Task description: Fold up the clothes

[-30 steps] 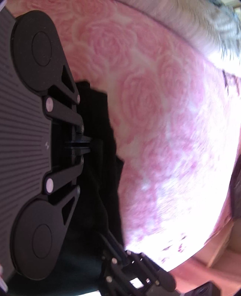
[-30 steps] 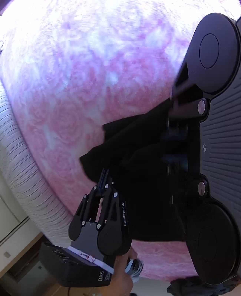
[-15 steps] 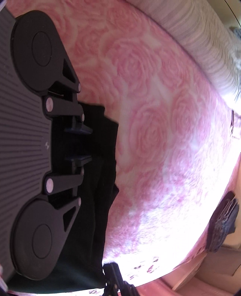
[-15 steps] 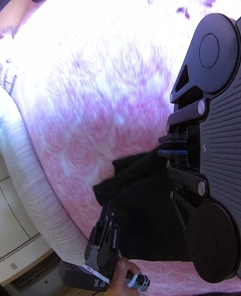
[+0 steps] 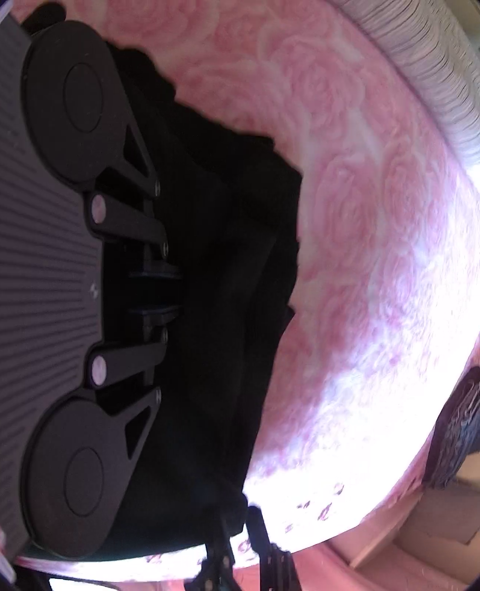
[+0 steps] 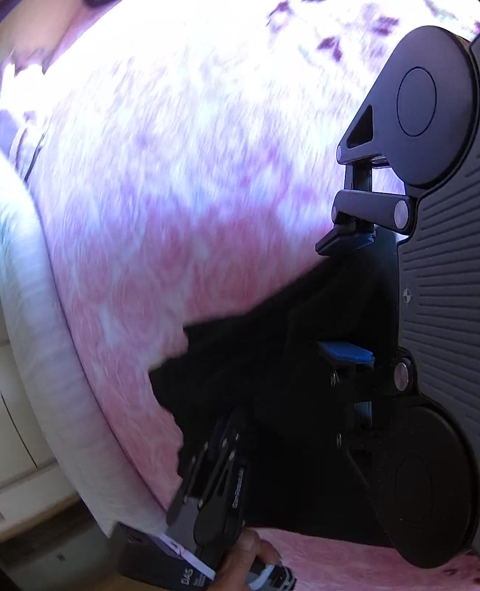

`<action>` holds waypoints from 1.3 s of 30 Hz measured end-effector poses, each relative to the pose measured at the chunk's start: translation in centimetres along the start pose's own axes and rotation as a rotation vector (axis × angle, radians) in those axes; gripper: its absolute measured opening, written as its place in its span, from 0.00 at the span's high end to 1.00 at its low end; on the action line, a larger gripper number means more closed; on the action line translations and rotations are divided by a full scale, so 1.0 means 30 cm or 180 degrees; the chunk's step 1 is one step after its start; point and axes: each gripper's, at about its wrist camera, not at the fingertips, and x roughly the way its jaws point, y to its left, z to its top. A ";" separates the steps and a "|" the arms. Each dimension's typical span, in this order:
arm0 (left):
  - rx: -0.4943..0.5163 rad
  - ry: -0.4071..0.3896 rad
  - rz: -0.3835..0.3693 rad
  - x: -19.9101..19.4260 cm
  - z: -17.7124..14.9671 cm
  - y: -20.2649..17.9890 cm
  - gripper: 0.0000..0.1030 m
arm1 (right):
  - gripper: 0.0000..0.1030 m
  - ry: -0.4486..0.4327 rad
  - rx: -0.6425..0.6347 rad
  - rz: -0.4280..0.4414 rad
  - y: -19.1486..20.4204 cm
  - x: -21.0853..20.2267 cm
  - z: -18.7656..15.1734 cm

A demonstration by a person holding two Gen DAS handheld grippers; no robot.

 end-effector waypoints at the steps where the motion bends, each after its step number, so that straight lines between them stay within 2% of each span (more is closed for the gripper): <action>1: -0.0005 -0.0003 0.0080 -0.014 0.008 0.005 0.88 | 0.52 -0.0035 -0.0033 -0.0025 0.000 -0.022 0.004; 4: -0.0166 -0.0078 0.0189 -0.091 -0.006 0.028 0.88 | 0.52 -0.0171 -0.0127 -0.0037 0.033 -0.097 0.017; 6: -0.0231 -0.0124 0.0267 -0.152 -0.034 0.033 0.88 | 0.52 -0.0225 -0.0106 0.0118 0.069 -0.132 0.014; 8: -0.0316 -0.0042 0.0343 -0.180 -0.081 0.050 0.88 | 0.52 -0.0222 -0.0101 0.0295 0.109 -0.153 0.007; 10: -0.0424 0.0079 0.0434 -0.189 -0.132 0.072 0.89 | 0.52 -0.0104 -0.0154 0.0412 0.139 -0.107 -0.009; 12: -0.0554 0.0117 0.0447 -0.170 -0.170 0.099 0.92 | 0.52 0.0089 -0.0105 0.0259 0.133 -0.013 -0.028; 15: -0.0448 0.0181 0.0451 -0.116 -0.177 0.108 0.97 | 0.52 0.0086 0.0101 0.0217 0.110 0.039 -0.037; 17: -0.0358 0.0161 0.0431 -0.120 -0.163 0.108 0.97 | 0.52 0.0045 -0.0016 0.0162 0.164 0.002 -0.032; 19: -0.0329 0.0028 0.0429 -0.161 -0.164 0.112 0.96 | 0.52 -0.0026 -0.0101 0.0152 0.221 -0.058 -0.038; 21: -0.0364 -0.0101 0.0483 -0.217 -0.190 0.133 0.92 | 0.52 -0.0094 -0.0184 0.0145 0.279 -0.116 -0.044; 23: -0.0399 -0.0219 0.0536 -0.271 -0.217 0.155 0.90 | 0.52 -0.0056 -0.0216 0.0198 0.344 -0.123 -0.078; 25: -0.0414 -0.0156 0.0592 -0.275 -0.259 0.206 0.91 | 0.52 -0.0017 -0.0249 0.0246 0.408 -0.129 -0.112; 27: -0.0421 -0.0112 0.0552 -0.240 -0.288 0.257 0.94 | 0.52 0.0054 -0.0273 0.0143 0.451 -0.090 -0.160; 31: -0.0400 -0.0097 0.0426 -0.183 -0.277 0.314 0.97 | 0.48 -0.0022 -0.0355 -0.0001 0.488 -0.063 -0.189; 35: -0.0373 -0.0133 0.0400 -0.259 -0.274 0.320 0.97 | 0.48 0.0009 -0.0225 0.0013 0.488 -0.116 -0.173; 39: -0.0456 -0.0162 0.0499 -0.314 -0.303 0.349 0.97 | 0.48 0.0050 -0.0302 0.0104 0.538 -0.159 -0.174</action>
